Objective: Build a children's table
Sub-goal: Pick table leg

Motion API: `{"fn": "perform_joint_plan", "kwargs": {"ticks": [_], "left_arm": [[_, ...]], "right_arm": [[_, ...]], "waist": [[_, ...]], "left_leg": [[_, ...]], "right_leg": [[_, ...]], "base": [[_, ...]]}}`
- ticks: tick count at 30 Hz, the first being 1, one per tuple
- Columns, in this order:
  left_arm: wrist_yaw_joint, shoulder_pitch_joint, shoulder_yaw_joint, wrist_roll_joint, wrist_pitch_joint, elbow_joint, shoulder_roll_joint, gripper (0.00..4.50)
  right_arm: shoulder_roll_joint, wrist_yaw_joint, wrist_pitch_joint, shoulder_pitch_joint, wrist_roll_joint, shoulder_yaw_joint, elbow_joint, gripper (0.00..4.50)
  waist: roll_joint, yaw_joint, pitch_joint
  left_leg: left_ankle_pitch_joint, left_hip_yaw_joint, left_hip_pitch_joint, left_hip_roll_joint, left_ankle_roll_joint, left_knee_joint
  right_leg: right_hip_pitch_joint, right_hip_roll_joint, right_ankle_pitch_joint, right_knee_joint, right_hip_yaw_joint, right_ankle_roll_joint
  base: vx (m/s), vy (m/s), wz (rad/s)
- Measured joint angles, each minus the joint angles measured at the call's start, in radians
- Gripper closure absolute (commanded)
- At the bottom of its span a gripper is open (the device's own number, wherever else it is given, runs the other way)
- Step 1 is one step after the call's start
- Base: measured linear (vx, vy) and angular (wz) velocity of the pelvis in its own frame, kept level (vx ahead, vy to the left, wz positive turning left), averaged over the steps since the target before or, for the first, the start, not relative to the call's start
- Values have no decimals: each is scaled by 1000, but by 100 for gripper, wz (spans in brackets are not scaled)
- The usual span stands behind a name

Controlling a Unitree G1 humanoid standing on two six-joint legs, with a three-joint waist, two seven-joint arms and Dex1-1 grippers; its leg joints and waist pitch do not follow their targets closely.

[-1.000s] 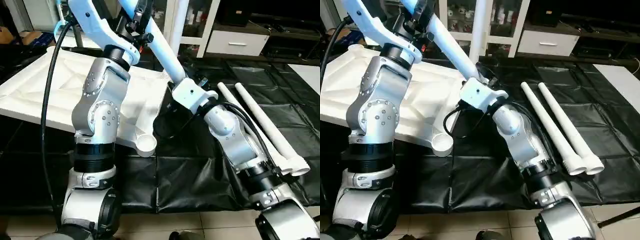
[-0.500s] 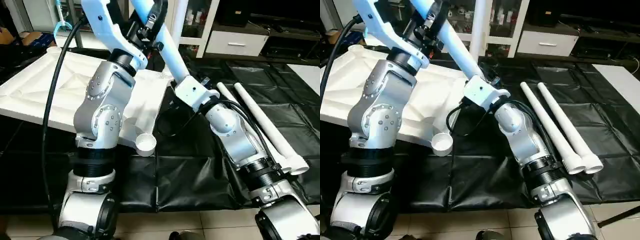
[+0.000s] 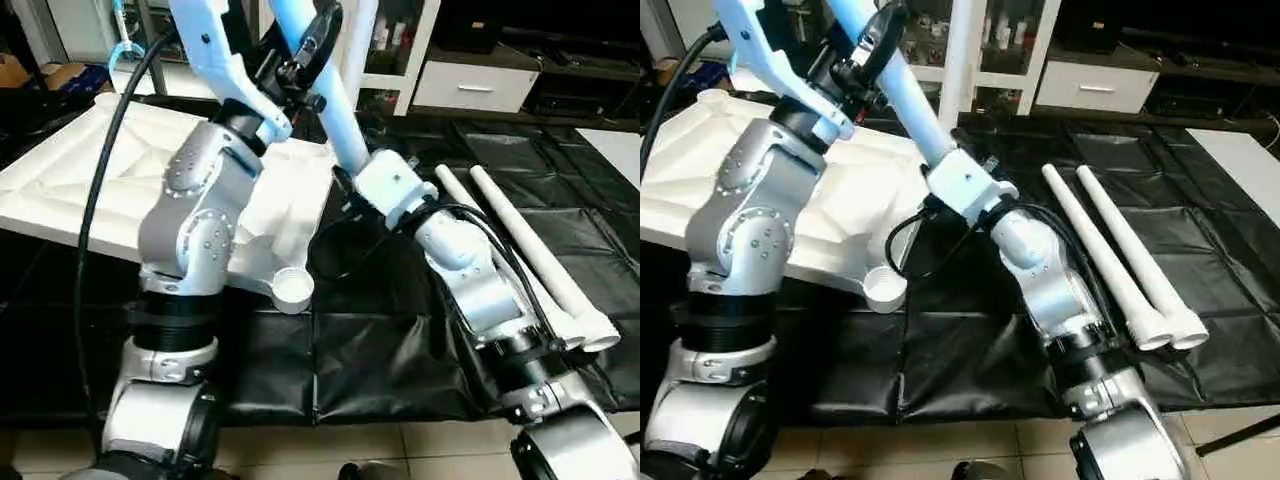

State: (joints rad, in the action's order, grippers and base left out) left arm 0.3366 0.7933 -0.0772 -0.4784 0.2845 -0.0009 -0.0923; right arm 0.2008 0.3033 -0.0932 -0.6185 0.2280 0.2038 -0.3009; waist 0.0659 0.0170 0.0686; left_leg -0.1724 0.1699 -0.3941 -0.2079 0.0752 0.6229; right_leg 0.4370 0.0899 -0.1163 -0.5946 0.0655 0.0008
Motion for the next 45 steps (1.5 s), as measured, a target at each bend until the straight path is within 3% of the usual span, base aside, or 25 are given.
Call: {"fn": "perform_joint_plan", "kwargs": {"ticks": [18,28,36,39,42,45], "left_arm": [[250,-18,80,-28,58,-3,-104,287],[317,-20,96,-28,70,-3,-135,287],[329,-36,96,-29,92,-16,-141,287],[331,-38,96,-30,101,-17,-142,287],[335,-38,96,-30,105,-18,-143,287],[348,-38,96,-43,111,-30,-141,287]], "right_arm": [[92,253,4,49,-170,-10,37,142],[105,319,20,73,-223,-11,66,234],[110,332,42,78,-226,-11,66,257],[111,329,43,80,-217,-10,66,258],[110,319,43,89,-218,-10,74,190],[108,302,49,101,-215,-9,78,179]], "waist": [[-2,0,1],[-2,-5,1],[-2,-8,1],[-2,-10,1],[-2,-12,1],[-2,-16,1]], "left_leg": [[0,0,2,0,0,0],[0,0,3,0,0,0],[0,0,3,0,0,0],[0,0,3,0,0,0],[0,0,3,0,0,0],[0,0,3,0,0,0]], "right_leg": [[0,0,0,-1,0,0],[-1,0,0,-1,-1,0],[-1,0,0,-1,-1,0],[-1,0,0,-1,-1,0],[-1,0,0,-1,-1,0],[-1,0,0,-1,-1,0]], "base": [[0,0,0],[0,0,0],[0,0,0],[0,0,0],[0,0,0],[0,0,0]]}}
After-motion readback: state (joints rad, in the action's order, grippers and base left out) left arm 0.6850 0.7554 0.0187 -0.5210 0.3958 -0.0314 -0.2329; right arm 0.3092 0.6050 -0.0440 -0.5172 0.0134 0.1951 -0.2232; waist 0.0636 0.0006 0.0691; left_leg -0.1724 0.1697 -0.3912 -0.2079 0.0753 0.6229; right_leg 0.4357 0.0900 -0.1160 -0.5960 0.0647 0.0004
